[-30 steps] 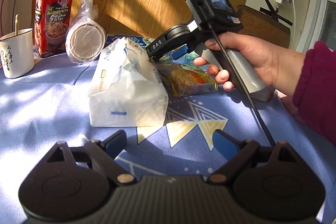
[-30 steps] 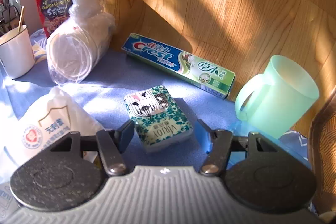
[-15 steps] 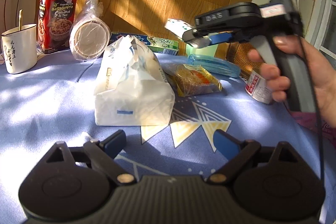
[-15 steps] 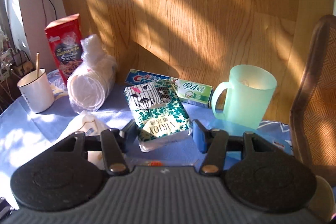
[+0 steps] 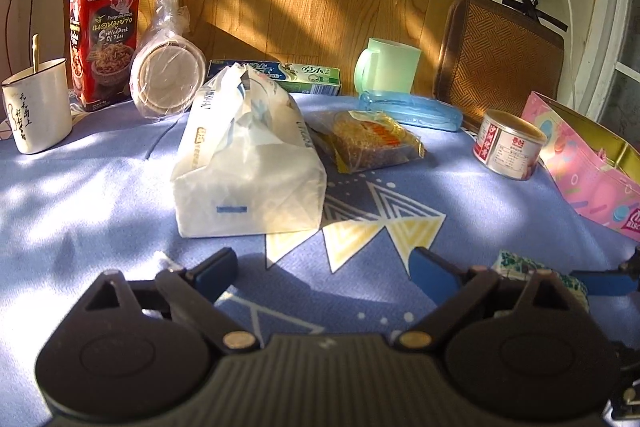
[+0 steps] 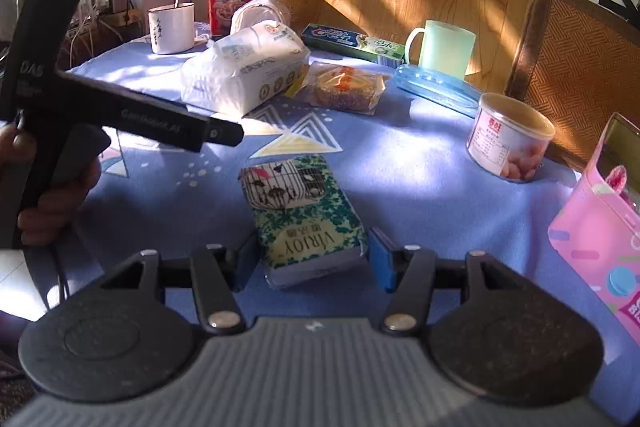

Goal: Organize soft objects

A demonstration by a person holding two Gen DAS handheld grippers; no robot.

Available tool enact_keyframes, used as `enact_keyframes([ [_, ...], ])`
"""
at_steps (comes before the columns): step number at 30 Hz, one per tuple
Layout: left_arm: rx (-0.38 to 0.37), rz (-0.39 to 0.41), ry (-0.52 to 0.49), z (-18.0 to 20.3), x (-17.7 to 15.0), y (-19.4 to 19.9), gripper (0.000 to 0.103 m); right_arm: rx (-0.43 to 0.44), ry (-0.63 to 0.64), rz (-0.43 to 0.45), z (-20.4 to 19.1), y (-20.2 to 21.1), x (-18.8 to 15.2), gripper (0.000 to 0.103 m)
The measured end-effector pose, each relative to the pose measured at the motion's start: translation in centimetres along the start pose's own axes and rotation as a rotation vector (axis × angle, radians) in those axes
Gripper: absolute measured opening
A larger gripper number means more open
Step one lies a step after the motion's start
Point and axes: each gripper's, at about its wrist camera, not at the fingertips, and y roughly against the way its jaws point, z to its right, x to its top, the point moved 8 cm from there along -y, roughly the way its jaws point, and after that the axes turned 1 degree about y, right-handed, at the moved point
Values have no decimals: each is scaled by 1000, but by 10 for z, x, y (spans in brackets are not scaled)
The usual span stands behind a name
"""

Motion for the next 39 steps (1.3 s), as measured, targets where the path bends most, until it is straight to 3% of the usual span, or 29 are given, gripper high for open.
enact_keyframes([
  [5,12,-12,-13,1,-2,-2,96,-21,-44,30,0,7,-14,76],
  [17,11,-24,-22,3,-2,-4,99,-43,-195,87,9,19,-35,77],
  [39,0,-27,-19,3,-2,-6,102,-59,-209,113,6,21,-37,77],
])
